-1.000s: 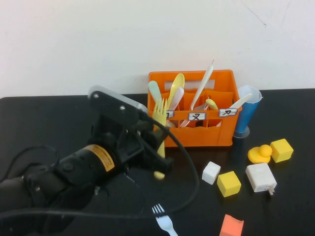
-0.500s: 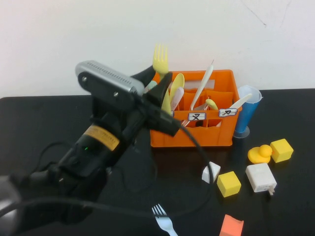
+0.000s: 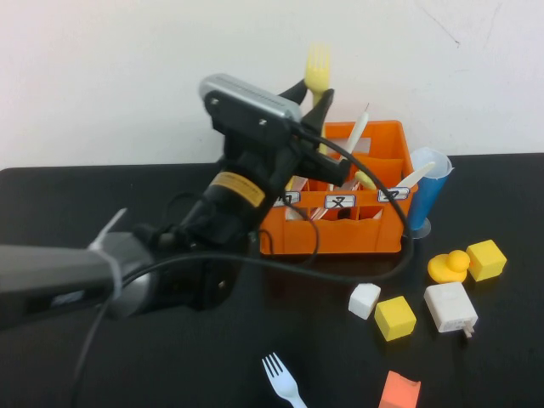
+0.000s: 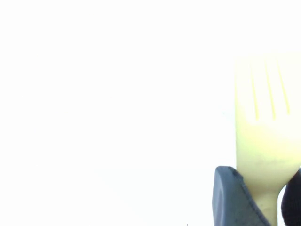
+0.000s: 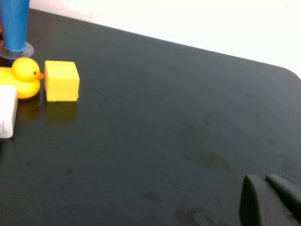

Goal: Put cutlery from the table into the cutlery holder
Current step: Place the fork on the box

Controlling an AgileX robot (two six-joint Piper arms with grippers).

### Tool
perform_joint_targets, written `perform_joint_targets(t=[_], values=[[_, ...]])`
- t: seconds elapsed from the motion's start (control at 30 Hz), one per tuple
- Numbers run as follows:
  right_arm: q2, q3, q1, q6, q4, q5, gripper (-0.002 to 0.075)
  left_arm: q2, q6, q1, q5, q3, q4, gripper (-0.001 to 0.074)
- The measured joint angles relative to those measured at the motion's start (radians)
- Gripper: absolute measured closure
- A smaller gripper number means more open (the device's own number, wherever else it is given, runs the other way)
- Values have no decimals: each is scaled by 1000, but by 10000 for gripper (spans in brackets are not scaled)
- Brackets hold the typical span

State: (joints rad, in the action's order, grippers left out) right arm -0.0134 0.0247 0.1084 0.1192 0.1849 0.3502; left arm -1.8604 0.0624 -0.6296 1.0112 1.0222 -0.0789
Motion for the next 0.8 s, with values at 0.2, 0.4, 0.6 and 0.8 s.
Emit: perform_joint_targets(t=[0.2, 0.4, 0.6, 0.8], values=[[0, 0, 0, 0, 0, 0, 729, -123, -5, 6, -15, 103, 14, 539], [0, 0, 0, 0, 0, 0, 729, -191, -7, 23, -75, 146, 32, 545], [0, 0, 0, 0, 0, 0, 729, -195, -22, 24, -96, 146, 45, 478], [0, 0, 0, 0, 0, 0, 729, -147, -73, 24, -149, 139, 49, 416]])
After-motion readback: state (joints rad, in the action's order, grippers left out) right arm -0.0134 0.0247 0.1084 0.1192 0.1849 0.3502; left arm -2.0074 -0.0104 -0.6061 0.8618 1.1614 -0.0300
